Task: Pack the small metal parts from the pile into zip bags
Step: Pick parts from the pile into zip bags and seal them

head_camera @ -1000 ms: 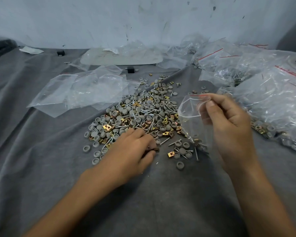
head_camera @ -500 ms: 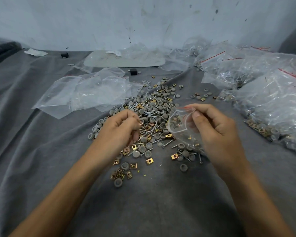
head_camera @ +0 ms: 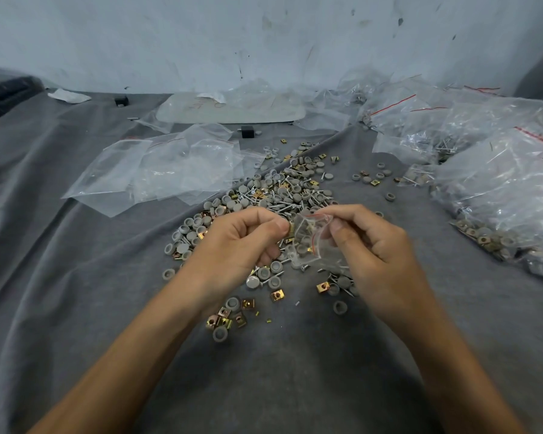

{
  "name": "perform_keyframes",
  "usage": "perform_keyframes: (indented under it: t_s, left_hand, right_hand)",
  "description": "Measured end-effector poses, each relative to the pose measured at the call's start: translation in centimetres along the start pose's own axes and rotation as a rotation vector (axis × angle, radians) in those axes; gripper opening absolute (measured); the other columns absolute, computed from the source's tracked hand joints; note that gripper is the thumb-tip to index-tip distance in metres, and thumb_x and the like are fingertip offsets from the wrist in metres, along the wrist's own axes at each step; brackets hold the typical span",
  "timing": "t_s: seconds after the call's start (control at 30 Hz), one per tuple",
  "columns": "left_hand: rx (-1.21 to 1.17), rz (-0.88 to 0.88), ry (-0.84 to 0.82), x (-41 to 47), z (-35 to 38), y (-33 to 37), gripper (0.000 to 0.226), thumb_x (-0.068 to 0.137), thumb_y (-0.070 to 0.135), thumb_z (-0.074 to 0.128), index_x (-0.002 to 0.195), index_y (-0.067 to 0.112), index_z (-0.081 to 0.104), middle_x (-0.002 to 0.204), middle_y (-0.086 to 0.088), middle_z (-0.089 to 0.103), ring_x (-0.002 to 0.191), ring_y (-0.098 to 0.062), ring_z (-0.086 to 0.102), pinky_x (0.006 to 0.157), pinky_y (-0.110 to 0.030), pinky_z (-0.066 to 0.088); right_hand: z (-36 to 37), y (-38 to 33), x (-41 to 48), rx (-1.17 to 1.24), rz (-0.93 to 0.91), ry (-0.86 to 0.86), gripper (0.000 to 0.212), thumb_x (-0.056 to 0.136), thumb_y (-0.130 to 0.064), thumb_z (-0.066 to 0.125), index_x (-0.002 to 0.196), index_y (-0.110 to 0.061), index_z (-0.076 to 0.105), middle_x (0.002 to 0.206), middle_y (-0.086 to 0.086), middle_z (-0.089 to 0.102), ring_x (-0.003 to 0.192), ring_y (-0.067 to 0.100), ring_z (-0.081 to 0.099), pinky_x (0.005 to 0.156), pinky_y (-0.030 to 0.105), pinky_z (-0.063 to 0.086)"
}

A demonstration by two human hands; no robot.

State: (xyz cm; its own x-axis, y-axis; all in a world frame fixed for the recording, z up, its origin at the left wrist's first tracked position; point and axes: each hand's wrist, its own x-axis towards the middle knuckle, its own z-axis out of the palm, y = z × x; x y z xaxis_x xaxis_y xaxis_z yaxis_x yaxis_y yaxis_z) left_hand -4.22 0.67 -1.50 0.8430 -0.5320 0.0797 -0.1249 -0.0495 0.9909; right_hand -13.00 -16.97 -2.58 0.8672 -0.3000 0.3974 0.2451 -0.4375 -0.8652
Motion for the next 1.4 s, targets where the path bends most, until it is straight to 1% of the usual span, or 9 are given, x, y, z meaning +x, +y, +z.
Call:
perform_keyframes:
  t_s: [0.17, 0.33, 0.57, 0.73, 0.87, 1.0, 1.2, 1.3, 1.4]
  left_hand:
    - [0.076, 0.072, -0.011, -0.1, 0.3, 0.1, 0.012, 0.093, 0.019, 0.067, 0.086, 0.017, 0.076, 0.058, 0.005, 0.064, 0.054, -0.002, 0.055, 0.054, -0.012, 0.043]
    - [0.162, 0.117, -0.013, -0.2, 0.1, -0.2, 0.011, 0.091, 0.029, 0.07, 0.09, 0.024, 0.08, 0.061, -0.002, 0.067, 0.056, -0.009, 0.054, 0.055, -0.023, 0.044]
    - [0.189, 0.117, -0.009, -0.1, -0.2, -0.4, 0.014, 0.094, 0.029, 0.068, 0.1, 0.027, 0.081, 0.068, -0.01, 0.068, 0.059, -0.013, 0.052, 0.055, -0.022, 0.042]
    - [0.22, 0.115, -0.045, 0.0, -0.3, -0.6, 0.02, 0.098, 0.024, 0.063, 0.113, 0.029, 0.076, 0.065, 0.01, 0.067, 0.062, -0.003, 0.056, 0.056, -0.014, 0.042]
    - [0.253, 0.146, -0.065, 0.0, -0.4, -0.6, 0.022, 0.1, 0.024, 0.061, 0.117, 0.03, 0.073, 0.066, 0.009, 0.065, 0.064, -0.004, 0.059, 0.059, -0.018, 0.045]
    - [0.28, 0.178, -0.091, -0.2, -0.4, -0.3, 0.022, 0.099, 0.029, 0.062, 0.12, 0.035, 0.068, 0.071, 0.009, 0.067, 0.078, -0.023, 0.069, 0.072, -0.04, 0.055]
    - [0.245, 0.189, -0.062, -0.2, -0.8, 0.0, 0.008, 0.097, 0.023, 0.065, 0.102, 0.029, 0.069, 0.079, 0.0, 0.072, 0.081, -0.03, 0.067, 0.072, -0.041, 0.054]
    - [0.52, 0.19, -0.075, -0.1, -1.7, -0.4, 0.007, 0.093, 0.026, 0.07, 0.091, 0.031, 0.067, 0.076, 0.007, 0.067, 0.07, -0.011, 0.062, 0.068, -0.037, 0.052]
    - [0.856, 0.12, -0.244, -0.6, -1.8, -0.3, 0.005, 0.091, 0.032, 0.071, 0.091, 0.037, 0.068, 0.08, 0.019, 0.06, 0.073, 0.005, 0.055, 0.068, -0.026, 0.041]
  right_hand:
    - [-0.1, 0.1, 0.0, -0.01, 0.008, -0.011, 0.03, 0.104, -0.011, 0.055, 0.108, -0.035, 0.072, 0.088, -0.011, 0.07, 0.074, 0.037, 0.063, 0.071, 0.053, 0.053]
    - [-0.1, 0.2, 0.1, -0.024, 0.004, -0.019, 0.029, 0.104, -0.011, 0.054, 0.11, -0.033, 0.072, 0.089, -0.01, 0.07, 0.075, 0.034, 0.064, 0.071, 0.055, 0.052]
    - [-0.1, 0.3, 0.1, -0.018, 0.005, -0.01, 0.031, 0.104, -0.011, 0.054, 0.107, -0.038, 0.071, 0.089, -0.01, 0.07, 0.075, 0.036, 0.064, 0.07, 0.054, 0.052]
    - [-0.1, 0.4, 0.1, -0.022, -0.003, -0.007, 0.032, 0.104, -0.012, 0.055, 0.107, -0.04, 0.071, 0.089, -0.01, 0.07, 0.076, 0.026, 0.066, 0.072, 0.049, 0.054]
    - [-0.1, 0.3, 0.1, -0.025, -0.002, -0.008, 0.032, 0.104, -0.013, 0.055, 0.107, -0.041, 0.071, 0.089, -0.01, 0.071, 0.076, 0.027, 0.066, 0.072, 0.048, 0.053]
    - [-0.2, 0.2, 0.1, -0.022, -0.005, -0.019, 0.031, 0.104, -0.013, 0.055, 0.108, -0.039, 0.071, 0.088, -0.009, 0.07, 0.077, 0.026, 0.065, 0.072, 0.048, 0.052]
    - [-0.3, 0.0, 0.1, 0.001, 0.016, 0.016, 0.027, 0.104, -0.013, 0.055, 0.107, -0.033, 0.073, 0.088, -0.011, 0.071, 0.077, 0.018, 0.066, 0.074, 0.041, 0.054]
    - [-0.4, -0.1, 0.2, 0.017, 0.023, 0.042, 0.026, 0.104, -0.012, 0.055, 0.109, -0.029, 0.074, 0.087, -0.011, 0.072, 0.083, 0.01, 0.067, 0.08, 0.038, 0.056]
    - [-0.4, -0.2, 0.2, 0.019, 0.029, 0.051, 0.026, 0.104, -0.012, 0.054, 0.109, -0.027, 0.074, 0.086, -0.011, 0.072, 0.082, 0.007, 0.066, 0.08, 0.037, 0.056]
